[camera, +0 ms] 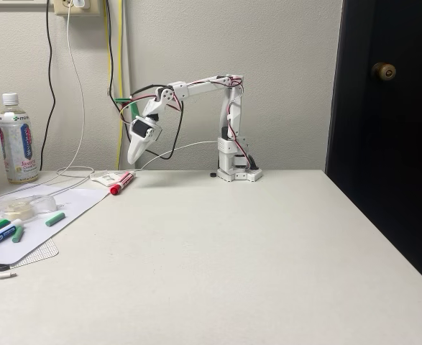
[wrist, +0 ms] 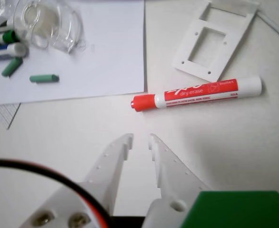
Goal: Pick up the red marker.
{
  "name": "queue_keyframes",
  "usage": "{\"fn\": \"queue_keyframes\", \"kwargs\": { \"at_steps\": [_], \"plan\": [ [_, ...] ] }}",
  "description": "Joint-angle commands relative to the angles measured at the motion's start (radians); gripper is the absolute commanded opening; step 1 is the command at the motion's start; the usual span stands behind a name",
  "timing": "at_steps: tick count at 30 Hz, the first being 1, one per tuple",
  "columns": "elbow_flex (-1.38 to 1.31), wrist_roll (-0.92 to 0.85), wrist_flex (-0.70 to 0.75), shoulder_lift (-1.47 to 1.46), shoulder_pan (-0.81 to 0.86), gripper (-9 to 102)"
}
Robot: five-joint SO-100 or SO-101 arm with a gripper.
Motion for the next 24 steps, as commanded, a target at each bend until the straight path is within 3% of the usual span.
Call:
{"fn": "queue_keyframes", "kwargs": {
  "at_steps": [1, 7, 10, 17, 24],
  "plan": [
    [-0.04, 0.038, -0.041, -0.02, -0.002, 17],
    [-0.043, 0.075, -0.074, -0.048, -0.002, 14],
    [-0.043, 0.097, -0.049, -0.031, -0.009, 0],
    [-0.054, 0.137, -0.052, -0.021, 0.006, 0],
    [-0.158, 0.345, 0.095, -0.086, -0.021, 0]
  ]
}}
